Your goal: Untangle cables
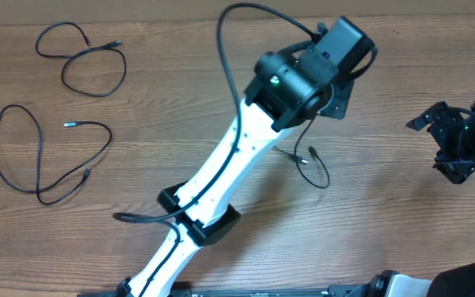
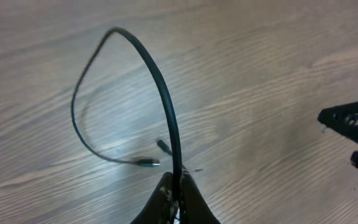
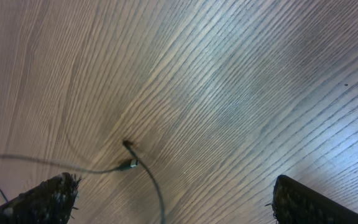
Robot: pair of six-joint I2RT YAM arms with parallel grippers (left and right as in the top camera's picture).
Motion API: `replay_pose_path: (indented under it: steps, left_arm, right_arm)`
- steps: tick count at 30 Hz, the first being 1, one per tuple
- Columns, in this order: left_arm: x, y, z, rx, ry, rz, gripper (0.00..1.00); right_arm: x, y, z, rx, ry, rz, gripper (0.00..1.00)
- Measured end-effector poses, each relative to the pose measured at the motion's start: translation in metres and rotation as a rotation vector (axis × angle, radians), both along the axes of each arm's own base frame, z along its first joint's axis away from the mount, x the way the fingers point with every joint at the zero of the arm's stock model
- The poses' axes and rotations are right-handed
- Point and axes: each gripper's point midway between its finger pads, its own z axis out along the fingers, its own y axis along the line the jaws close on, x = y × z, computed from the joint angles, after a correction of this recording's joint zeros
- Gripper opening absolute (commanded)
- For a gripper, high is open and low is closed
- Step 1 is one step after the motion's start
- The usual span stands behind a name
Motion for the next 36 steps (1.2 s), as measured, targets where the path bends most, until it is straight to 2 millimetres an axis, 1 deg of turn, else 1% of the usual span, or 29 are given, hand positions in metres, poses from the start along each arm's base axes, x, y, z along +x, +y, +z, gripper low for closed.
replay_pose_path:
  steps: [1,4,7,12,15,21,25,28,29,31,32,34,35,36]
  left_arm:
    - [-0.001,0.003,0.007,-0.007,-0.015,0.005,0.04]
    - [-0.009,0.020,0.039,-0.037,-0.067,0.028,0.04]
    - [-0.024,0.043,0.079,-0.082,-0.133,0.048,0.04]
    - [-0.052,0.086,0.148,-0.197,-0.255,0.077,0.04]
    - [-0.071,0.108,0.180,-0.260,-0.313,0.084,0.04]
    - [-0.107,0.148,0.225,-0.362,-0.403,0.090,0.04]
    - [-0.131,0.174,0.249,-0.420,-0.461,0.088,0.04]
    - [-0.143,0.185,0.258,-0.437,-0.494,0.068,0.04]
    - [-0.146,0.185,0.259,-0.434,-0.496,0.052,0.04]
    - [-0.149,0.181,0.254,-0.414,-0.478,0.019,0.04]
    - [-0.148,0.177,0.247,-0.396,-0.454,0.004,0.04]
    - [-0.140,0.163,0.225,-0.333,-0.386,-0.018,0.04]
    - [-0.135,0.156,0.210,-0.291,-0.341,-0.026,0.10]
    - [-0.129,0.149,0.195,-0.248,-0.299,-0.033,0.22]
  right_arm:
    - [0.000,0.000,0.000,0.000,0.001,0.000,1.00]
    - [0.000,0.000,0.000,0.000,0.000,0.000,1.00]
    - [0.000,0.000,0.000,0.000,0.001,0.001,1.00]
    - [0.000,0.000,0.000,0.000,0.000,0.000,1.00]
    - [0.000,0.000,0.000,0.000,0.000,0.000,1.00]
    - [0.000,0.000,0.000,0.000,0.000,0.000,1.00]
    - [0.000,0.000,0.000,0.000,0.001,0.000,1.00]
    - [0.000,0.000,0.000,0.000,0.000,0.001,1.00]
    - [0.000,0.000,0.000,0.000,0.000,0.000,1.00]
    - [0.000,0.000,0.000,0.000,0.000,0.000,1.00]
    - [0.000,0.000,0.000,0.000,0.000,0.000,1.00]
    - [0.000,0.000,0.000,0.000,0.000,0.000,1.00]
    - [0.000,0.000,0.000,0.000,0.000,0.001,1.00]
    - [0.000,0.000,0.000,0.000,0.000,0.000,1.00]
